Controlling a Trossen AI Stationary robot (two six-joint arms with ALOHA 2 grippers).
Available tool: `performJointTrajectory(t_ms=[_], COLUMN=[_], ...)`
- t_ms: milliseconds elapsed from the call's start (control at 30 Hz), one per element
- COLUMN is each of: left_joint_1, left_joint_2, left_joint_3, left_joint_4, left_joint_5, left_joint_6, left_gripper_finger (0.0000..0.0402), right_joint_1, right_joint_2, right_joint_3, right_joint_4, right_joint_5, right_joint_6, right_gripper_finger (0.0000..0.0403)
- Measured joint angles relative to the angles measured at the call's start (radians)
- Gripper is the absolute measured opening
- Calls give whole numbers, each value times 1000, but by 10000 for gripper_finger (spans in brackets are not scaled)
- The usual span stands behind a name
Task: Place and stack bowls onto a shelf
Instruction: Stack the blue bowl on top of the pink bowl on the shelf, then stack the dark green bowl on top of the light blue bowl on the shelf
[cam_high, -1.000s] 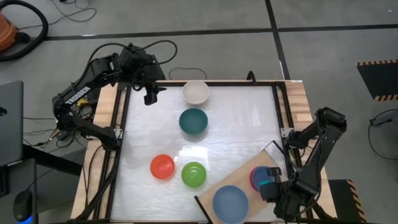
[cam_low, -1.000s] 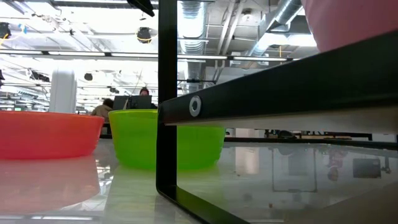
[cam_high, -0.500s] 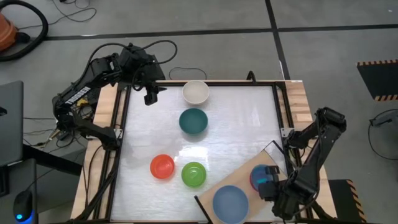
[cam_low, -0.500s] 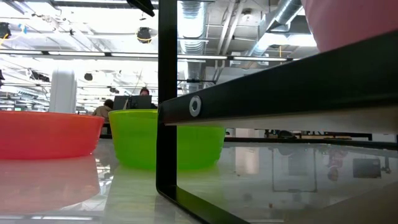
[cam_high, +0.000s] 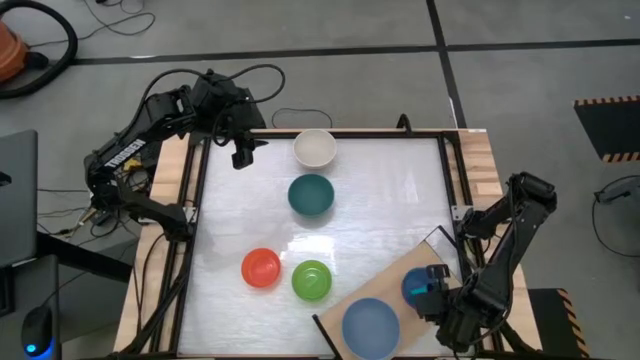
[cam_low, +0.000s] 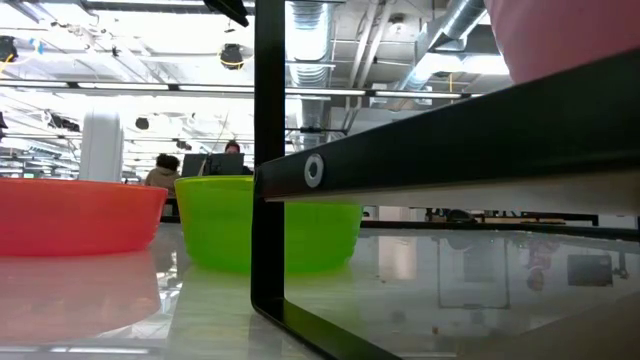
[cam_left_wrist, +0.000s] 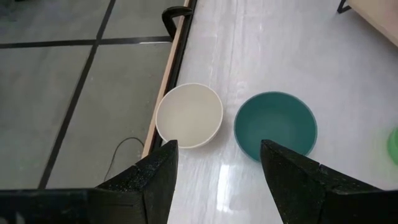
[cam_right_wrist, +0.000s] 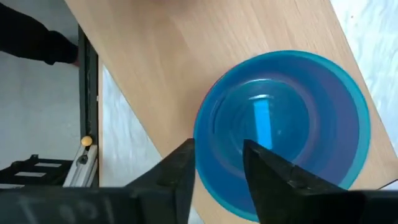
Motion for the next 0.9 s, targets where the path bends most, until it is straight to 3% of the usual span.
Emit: performJointTrajectory(t_ms=[267,533,700,900], left_joint_1=[0,-29,-119,-216], left_joint_2=[0,0,0,2], left_joint_3=[0,-48,-199,-467], left_joint_4=[0,-51,-33,286], left_joint_5=[28,230,193,182], left_joint_6=[0,-116,-133,-49], left_gripper_finger=[215,215,215,215], right_joint_1=[-8,-56,-87,-118], right_joint_2=[-4,-4,-4,-4], right_joint_3=[81,174,174,174], right_joint_4=[-43,-177,-213,-209], right_joint_5=[7,121,218,233], right_joint_6=[5,-8,20,23], right_gripper_finger=[173,151,146,146])
